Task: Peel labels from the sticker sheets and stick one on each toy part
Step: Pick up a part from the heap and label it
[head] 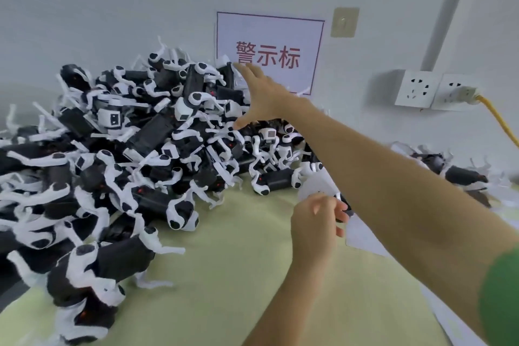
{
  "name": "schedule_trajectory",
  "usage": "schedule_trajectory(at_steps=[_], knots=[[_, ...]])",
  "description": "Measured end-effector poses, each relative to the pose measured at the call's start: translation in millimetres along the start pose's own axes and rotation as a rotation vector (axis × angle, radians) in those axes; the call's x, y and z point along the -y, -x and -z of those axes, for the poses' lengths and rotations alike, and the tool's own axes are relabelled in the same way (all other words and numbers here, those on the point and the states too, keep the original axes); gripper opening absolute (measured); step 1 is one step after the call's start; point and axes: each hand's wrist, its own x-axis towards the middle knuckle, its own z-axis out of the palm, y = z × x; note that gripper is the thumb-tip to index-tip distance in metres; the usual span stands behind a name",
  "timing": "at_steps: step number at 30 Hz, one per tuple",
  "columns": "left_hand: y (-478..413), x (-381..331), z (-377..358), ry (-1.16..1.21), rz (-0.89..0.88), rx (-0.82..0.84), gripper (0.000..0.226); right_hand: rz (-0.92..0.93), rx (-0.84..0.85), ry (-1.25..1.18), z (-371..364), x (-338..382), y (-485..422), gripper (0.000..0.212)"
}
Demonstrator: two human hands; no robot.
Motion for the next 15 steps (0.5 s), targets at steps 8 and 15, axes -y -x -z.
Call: schedule_trajectory(at_steps=[8, 15], knots=[[8.9, -2.5, -1.2, 0.005, -0.047, 0.051, 0.030, -0.053, 0.266, -0.082, -8.2, 14.0, -7.1, 0.141], [10.0, -12.0, 1.3, 0.155, 0.101, -0.038, 0.025, 0.038, 0.069, 0.127, -5.4, 12.1, 56.0, 0.122]])
